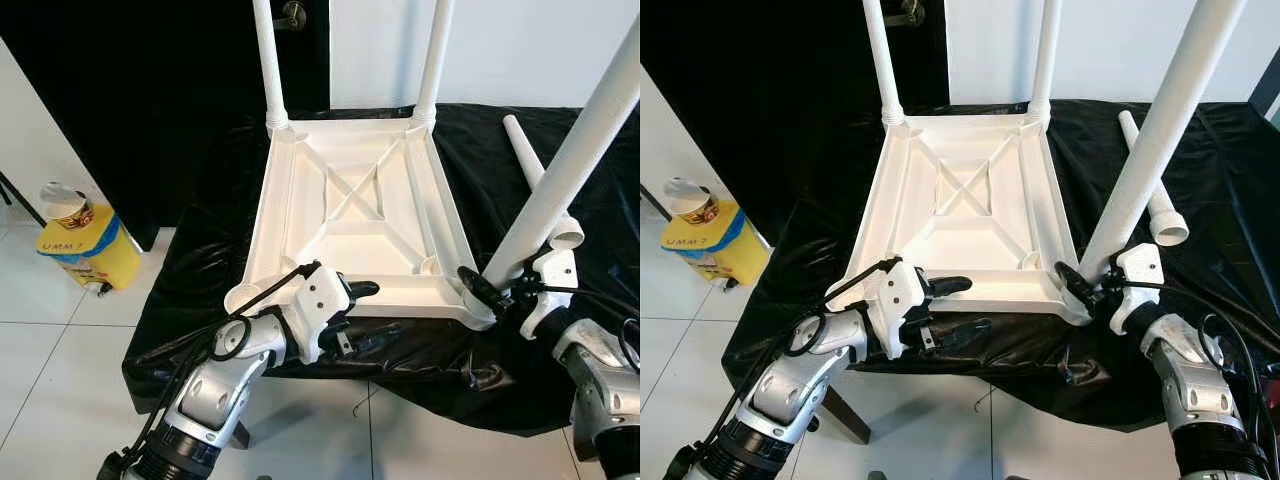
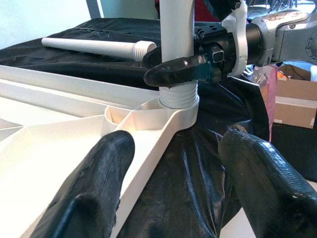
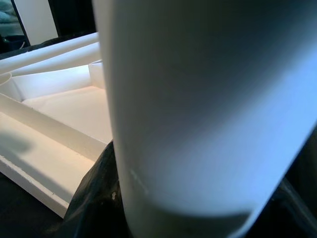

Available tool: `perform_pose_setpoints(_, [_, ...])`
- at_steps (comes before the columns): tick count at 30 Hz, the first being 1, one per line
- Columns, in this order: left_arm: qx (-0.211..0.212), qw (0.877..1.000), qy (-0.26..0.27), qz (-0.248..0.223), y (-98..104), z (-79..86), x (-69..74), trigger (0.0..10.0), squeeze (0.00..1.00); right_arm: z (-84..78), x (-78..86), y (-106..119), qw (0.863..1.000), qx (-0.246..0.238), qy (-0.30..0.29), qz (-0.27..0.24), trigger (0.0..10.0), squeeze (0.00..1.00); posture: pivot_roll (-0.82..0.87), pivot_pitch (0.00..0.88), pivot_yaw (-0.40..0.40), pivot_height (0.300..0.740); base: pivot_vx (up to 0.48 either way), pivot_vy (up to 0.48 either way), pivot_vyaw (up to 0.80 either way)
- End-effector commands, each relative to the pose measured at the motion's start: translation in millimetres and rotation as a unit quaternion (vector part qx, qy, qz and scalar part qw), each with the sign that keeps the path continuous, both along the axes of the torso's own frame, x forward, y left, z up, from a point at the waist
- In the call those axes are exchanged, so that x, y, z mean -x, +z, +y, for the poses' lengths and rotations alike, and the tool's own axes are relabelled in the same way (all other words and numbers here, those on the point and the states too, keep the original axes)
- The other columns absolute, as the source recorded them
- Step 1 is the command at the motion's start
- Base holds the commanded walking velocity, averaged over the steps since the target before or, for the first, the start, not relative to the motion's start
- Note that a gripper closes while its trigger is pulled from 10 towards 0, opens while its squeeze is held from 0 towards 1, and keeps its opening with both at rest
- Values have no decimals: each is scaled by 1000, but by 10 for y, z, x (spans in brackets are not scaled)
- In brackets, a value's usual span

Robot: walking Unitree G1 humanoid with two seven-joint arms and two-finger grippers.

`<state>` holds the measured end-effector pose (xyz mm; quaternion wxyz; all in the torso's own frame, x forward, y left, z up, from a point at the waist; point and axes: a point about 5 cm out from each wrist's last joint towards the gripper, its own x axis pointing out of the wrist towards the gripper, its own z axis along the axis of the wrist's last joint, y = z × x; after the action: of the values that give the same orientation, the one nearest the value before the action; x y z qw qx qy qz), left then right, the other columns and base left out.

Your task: Building children table

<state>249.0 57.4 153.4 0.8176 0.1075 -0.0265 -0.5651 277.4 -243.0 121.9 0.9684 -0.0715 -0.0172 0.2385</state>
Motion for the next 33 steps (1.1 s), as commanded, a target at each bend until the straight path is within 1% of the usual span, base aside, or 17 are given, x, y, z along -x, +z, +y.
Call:
perform_pose_setpoints(1, [-3,1000,16,2,-11,41,-5,10000,0,7,93,-198,999,2,2,39,5647,0,-13,3,6,740,0,0,0])
perform_pose_setpoints(4, [-3,1000,16,3,-14,43,-1,10000,0,16,110,-235,999,0,-3,42,5647,0,-13,4,6,740,0,0,0])
perform_pose_setpoints(5, [-3,1000,16,4,-18,42,3,10000,0,38,125,-265,999,-6,-8,45,10000,0,-14,3,7,740,0,0,0])
perform_pose_setpoints(7, [-3,1000,15,4,-20,42,7,10000,0,59,132,-285,999,-12,-14,46,10000,0,-14,3,8,740,0,0,0])
perform_pose_setpoints(9, [-4,1000,13,5,-25,38,13,10000,0,107,125,-312,997,-25,-58,41,10000,0,-15,2,8,740,0,0,0])
perform_pose_setpoints(10, [-4,1000,13,5,-25,38,13,10000,0,107,125,-312,997,-25,-58,41,10000,0,-15,2,8,740,0,0,0])
perform_pose_setpoints(13, [-4,1000,12,6,-28,35,16,10000,0,156,114,-319,993,-39,-107,31,10000,0,-18,1,9,740,0,0,0])
perform_pose_setpoints(15, [-4,1000,12,6,-28,35,16,10000,0,156,114,-319,993,-39,-107,31,10000,0,-18,1,9,740,0,0,0])
perform_pose_setpoints(17, [-5,1000,9,6,-29,28,17,10000,0,222,113,-328,991,-45,-125,30,10000,0,-20,0,10,740,0,0,0])
perform_pose_setpoints(18, [-6,1000,7,6,-30,21,19,10000,0,285,109,-340,987,-47,-151,30,10000,0,-19,0,9,740,0,0,0])
perform_pose_setpoints(20, [-6,1000,7,6,-30,21,19,10000,0,285,109,-340,987,-47,-151,30,10000,0,-19,0,9,740,0,0,0])
perform_pose_setpoints(22, [-6,1000,5,6,-27,14,16,10000,0,415,93,-393,970,-71,-229,48,10000,0,-19,0,7,740,0,0,0])
perform_pose_setpoints(24, [-6,1000,5,6,-27,14,16,10000,0,415,93,-393,970,-71,-229,48,10000,0,-19,0,7,740,0,0,0])
perform_pose_setpoints(27, [-7,1000,5,5,-25,17,12,10000,0,550,104,-432,937,-93,-331,62,10000,0,-14,4,2,740,0,0,0])
perform_pose_setpoints(28, [-7,1000,5,5,-25,17,12,10000,0,550,104,-432,937,-93,-331,62,10000,0,-14,4,2,740,0,0,0])
perform_pose_setpoints(30, [-8,1000,6,4,-23,18,11,10000,0,610,121,-429,924,-103,-364,62,10000,0,-8,2,-3,740,0,0,0])
perform_pose_setpoints(33, [-7,1000,9,3,-17,21,3,10000,0,641,132,-421,916,-109,-380,62,10000,0,-8,2,-3,740,0,0,0])
